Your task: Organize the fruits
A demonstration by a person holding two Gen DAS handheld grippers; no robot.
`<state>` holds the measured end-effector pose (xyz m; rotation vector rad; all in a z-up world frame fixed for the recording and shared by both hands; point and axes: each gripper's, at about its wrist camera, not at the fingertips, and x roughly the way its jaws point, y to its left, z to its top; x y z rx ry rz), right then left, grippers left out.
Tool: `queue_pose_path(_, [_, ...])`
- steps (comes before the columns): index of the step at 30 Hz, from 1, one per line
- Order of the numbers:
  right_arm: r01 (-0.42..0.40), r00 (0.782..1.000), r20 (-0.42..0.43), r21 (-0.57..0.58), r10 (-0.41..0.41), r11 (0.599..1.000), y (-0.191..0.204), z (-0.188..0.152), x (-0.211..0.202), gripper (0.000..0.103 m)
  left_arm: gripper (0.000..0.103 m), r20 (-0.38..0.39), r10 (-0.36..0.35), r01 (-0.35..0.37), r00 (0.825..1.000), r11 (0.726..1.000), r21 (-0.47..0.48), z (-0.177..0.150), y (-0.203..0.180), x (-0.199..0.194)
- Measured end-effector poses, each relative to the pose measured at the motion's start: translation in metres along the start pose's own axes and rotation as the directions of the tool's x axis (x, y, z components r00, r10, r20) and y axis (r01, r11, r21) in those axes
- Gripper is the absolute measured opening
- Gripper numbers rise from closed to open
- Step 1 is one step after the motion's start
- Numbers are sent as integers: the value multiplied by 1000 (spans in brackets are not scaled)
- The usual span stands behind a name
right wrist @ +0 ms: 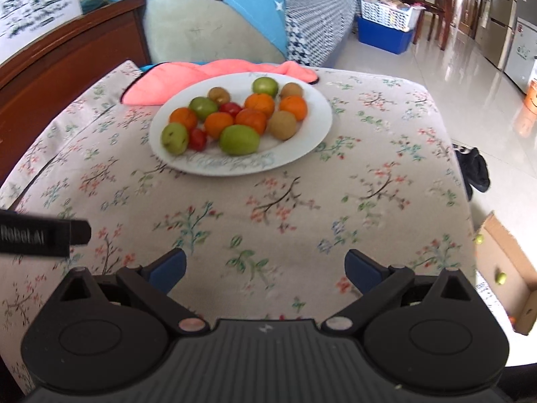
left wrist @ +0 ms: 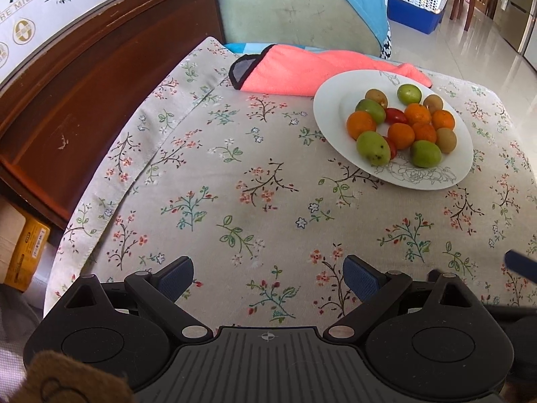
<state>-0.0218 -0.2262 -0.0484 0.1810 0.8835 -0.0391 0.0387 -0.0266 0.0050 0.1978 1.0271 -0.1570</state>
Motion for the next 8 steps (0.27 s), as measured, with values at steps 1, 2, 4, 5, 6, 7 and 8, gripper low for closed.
queue_pose_path(1, [-9, 1000, 12, -8, 9, 1000, 2, -3, 0, 100, 97, 4, -2, 2, 1000, 1000, -1, 0, 0, -1])
queue_pose_path(2, [-19, 999, 28, -19, 20, 1000, 3, -5, 1, 100, 97, 9, -5, 5, 1000, 1000, -1, 0, 1, -2])
queue_pose_path(4, [-32, 998, 47, -48, 35, 998, 8, -9, 3, 100, 97, 17, -9, 9, 1000, 1000, -4, 0, 2, -3])
queue_pose_path(5, [-36, 998, 54, -64, 39, 997, 11, -11, 4, 100, 97, 20, -10, 10, 1000, 1000, -6, 1, 3, -4])
queue_pose_path(6, [-38, 997, 70, -81, 44, 996, 13, -13, 5, 101, 97, 21, -11, 12, 1000, 1000, -7, 1, 3, -4])
queue_pose_path(7, [-45, 995, 84, -97, 53, 994, 15, -14, 6, 102, 97, 21, -14, 14, 1000, 1000, -10, 1, 3, -4])
queue_pose_path(8, [-47, 994, 94, -118, 58, 992, 17, -15, 7, 102, 97, 19, -16, 17, 1000, 1000, -13, 1, 4, -4])
